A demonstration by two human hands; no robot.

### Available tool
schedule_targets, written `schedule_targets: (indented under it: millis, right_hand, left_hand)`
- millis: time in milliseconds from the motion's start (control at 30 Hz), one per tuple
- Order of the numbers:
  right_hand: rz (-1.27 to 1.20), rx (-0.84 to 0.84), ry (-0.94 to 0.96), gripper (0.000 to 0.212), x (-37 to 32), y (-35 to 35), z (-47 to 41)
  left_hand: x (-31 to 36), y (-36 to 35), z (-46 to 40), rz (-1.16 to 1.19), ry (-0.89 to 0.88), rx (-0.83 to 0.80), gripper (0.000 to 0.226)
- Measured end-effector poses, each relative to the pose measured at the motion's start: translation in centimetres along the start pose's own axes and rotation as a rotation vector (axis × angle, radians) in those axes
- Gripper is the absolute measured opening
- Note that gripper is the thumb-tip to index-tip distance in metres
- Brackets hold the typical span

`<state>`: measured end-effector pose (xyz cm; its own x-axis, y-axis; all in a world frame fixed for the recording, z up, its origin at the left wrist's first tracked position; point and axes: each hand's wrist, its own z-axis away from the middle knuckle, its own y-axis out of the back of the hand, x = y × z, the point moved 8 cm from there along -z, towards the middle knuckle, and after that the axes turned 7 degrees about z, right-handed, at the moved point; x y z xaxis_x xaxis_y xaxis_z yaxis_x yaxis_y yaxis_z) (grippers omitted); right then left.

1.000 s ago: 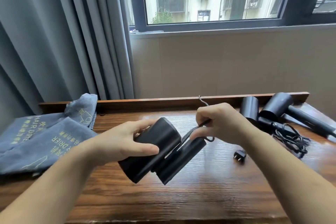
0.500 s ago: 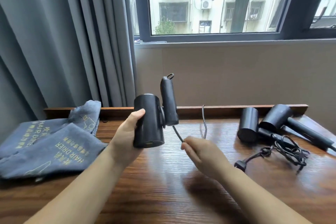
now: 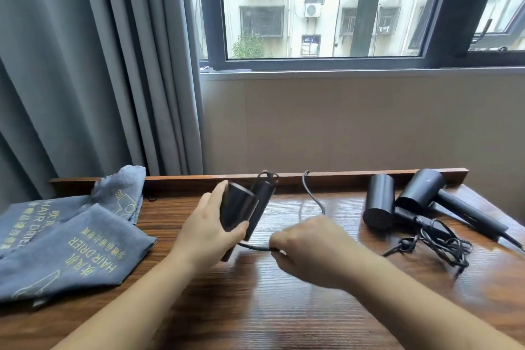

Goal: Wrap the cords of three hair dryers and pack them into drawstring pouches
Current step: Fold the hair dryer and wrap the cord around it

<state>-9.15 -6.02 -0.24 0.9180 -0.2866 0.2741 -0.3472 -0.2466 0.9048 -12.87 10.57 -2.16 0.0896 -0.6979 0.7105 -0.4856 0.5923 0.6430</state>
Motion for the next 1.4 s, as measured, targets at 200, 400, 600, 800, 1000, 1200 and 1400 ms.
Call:
schedule_targets:
  millis: [200,400,600,800,1000,1200,1400]
  right_hand:
    - [-0.121,0.177,-0.035,0.024,6.4,3.7,-1.4]
    - [-0.380,0.230,-0.202,0.024,10.4,1.6,-1.9]
    - [-0.620,0.240,-0.341,0.033,10.5,-1.6,-1.8]
    - [-0.504,0.080,-0.369,0.035,6.2,-5.1,-0.8]
    - [-0.306,-0.041,-0.228,0.029,0.2,-4.7,-1.0]
    - [-0.170,-0.128,-0.175,0.028,-0.5,-2.2,-1.8]
    - [-0.053,-0.075,-0.039,0.019,1.0,1.1,-2.1]
  left_hand:
    - [0.7,2.0,1.3,-0.013,-0.038,-0.295,0.062]
    - [3.4,3.4,3.5,0.309,-0.007,-0.540,0.059]
    - [3.7,3.3,3.3,0.896,0.068,-0.549,0.054]
    - [1.7,2.6,0.0,1.348,0.212,-0.085,0.061]
    - [-0.8,2.8,-1.2,1.011,0.269,0.298,0.034]
    - [0.1,2.8,-0.9,0.236,0.036,0.152,0.064]
    - [1.6,1.3,0.2,0.002,-0.049,-0.143,0.075]
